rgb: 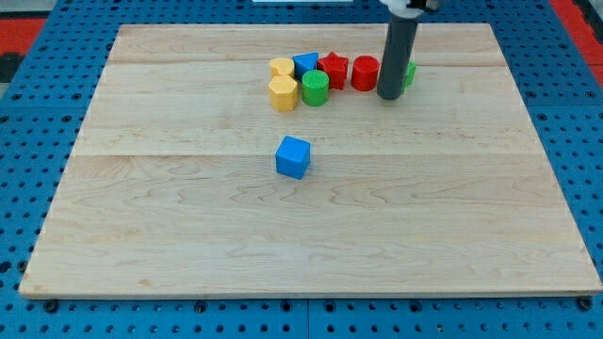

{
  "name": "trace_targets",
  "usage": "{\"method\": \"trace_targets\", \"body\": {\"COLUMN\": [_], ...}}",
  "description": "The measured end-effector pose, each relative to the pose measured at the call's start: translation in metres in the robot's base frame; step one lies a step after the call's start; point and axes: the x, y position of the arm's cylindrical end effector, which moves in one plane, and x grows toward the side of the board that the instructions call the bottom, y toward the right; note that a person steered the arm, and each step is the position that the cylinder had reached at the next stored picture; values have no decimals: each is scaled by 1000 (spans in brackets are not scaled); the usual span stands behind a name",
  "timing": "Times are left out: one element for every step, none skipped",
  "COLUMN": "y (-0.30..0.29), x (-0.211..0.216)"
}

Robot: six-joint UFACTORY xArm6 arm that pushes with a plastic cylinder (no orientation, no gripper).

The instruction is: Move the red circle closer to the top center

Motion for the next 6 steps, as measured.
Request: {"method": "trace_targets", "body": {"y": [-8,-1,6,-19,-35,-50], "x": [-33,-24,0,-19,-69,-95]}}
